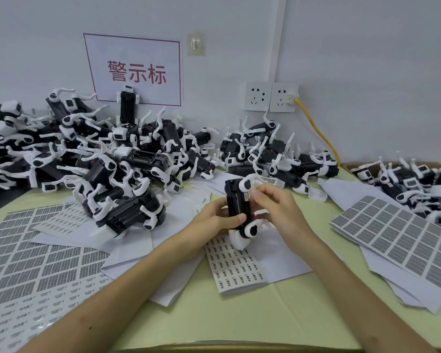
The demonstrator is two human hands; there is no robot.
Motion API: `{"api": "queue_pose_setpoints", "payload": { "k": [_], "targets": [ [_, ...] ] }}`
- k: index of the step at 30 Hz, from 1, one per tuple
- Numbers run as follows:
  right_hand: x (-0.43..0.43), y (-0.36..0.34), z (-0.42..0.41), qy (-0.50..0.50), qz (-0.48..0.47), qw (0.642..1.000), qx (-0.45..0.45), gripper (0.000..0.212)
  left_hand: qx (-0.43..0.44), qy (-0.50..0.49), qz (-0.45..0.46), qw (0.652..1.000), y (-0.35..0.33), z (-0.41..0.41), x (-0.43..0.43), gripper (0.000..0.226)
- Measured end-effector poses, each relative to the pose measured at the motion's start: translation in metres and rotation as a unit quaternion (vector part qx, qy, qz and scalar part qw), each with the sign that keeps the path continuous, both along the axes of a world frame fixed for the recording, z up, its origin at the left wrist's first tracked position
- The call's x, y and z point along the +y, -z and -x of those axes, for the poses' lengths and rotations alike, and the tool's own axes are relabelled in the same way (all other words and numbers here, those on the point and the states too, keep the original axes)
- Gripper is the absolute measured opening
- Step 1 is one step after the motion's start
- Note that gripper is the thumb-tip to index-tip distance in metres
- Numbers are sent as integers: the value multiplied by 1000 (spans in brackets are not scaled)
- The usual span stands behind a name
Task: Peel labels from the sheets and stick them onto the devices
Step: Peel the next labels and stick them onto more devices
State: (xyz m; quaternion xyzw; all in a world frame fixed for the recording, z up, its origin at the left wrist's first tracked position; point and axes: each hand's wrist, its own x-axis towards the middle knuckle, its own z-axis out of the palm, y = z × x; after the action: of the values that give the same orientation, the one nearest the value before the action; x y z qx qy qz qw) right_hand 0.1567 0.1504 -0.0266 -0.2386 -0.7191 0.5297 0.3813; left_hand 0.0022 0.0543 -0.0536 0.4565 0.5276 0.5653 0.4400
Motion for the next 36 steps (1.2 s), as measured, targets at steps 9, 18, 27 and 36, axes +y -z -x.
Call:
{"api": "queue_pose_setpoints", "payload": {
  "k": [9, 18, 27, 36],
  "targets": [
    [-4, 1, -2, -94, -5, 995, -20, 30, 57, 15, -45, 997, 0, -1, -5, 38],
    [-7, 1, -4, -116, 20, 993, -11, 37, 99, 24, -51, 993, -2, -4, -8, 36],
    [-9, 1, -1, -103, -4, 995, -12, 39, 79, -4, -33, 996, -1, -6, -6, 41],
    [-7, 6, 0, -96, -65, 993, -27, 39, 64, -18, 12, 998, -6, 0, 12, 20]
  ]
}}
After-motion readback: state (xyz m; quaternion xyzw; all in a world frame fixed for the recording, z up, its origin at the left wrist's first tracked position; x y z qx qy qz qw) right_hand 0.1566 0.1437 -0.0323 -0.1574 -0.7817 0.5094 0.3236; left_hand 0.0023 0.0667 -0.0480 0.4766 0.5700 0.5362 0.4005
